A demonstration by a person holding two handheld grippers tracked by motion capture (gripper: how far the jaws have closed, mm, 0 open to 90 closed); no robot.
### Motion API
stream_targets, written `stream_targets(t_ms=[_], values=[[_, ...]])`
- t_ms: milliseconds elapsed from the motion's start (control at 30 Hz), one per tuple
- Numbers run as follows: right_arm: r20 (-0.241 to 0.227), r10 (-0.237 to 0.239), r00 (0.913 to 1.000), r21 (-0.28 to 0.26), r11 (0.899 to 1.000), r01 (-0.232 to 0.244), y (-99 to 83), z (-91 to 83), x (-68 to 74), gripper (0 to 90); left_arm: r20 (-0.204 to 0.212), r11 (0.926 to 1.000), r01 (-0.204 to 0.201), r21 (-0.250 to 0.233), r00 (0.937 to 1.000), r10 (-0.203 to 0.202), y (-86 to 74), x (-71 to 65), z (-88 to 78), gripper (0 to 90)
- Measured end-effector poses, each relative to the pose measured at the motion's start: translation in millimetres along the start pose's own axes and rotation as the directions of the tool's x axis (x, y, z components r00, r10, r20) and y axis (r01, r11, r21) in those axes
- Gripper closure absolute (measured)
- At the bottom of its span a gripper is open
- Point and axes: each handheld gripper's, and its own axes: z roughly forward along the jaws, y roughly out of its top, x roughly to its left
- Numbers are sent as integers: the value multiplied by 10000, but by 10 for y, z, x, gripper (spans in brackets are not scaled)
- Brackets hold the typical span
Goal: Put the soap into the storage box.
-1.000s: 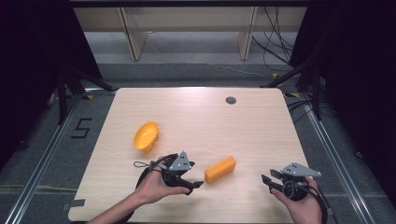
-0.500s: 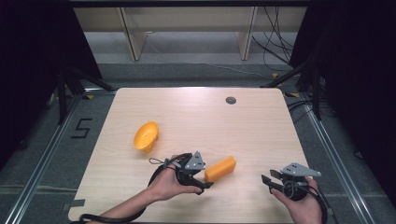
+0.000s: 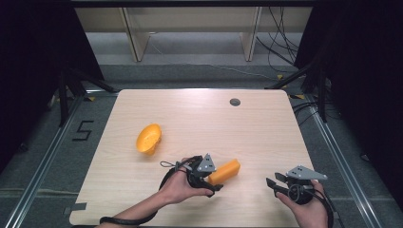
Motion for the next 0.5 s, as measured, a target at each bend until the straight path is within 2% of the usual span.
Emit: stream_targets(t_ms=[33,67,167,367,400,433,467,500], values=[[-2,-1,10000,-1,10000,1,0,0,0,569,-59,10000,12,-13,10000,-12,5,10,12,266],[-5,-1,10000,0,10000,1,0,0,-1,569,-100,9997,230,9,9997,-230,2,14,35,266],[-14,-17,10000,-13,10000,17,-1,-1,-3,568,-156,9995,291,86,9995,-290,6,30,87,280],[-198,94,9998,99,9999,-92,-1,4,5,568,-217,9991,46,415,9998,-37,47,39,175,344],[-190,91,9998,94,9999,-89,-1,2,6,568,-229,9993,229,301,9995,-222,50,31,191,358],[-193,91,9998,91,9999,-89,-1,1,5,568,-214,9983,-112,570,9997,124,65,59,184,371],[-190,95,9998,89,9999,-93,-1,1,5,568,-202,9984,215,515,9996,-205,66,51,200,389],[-180,128,9998,113,9999,-126,-3,1,5,568,-226,9974,-60,716,9997,77,72,72,196,419]])
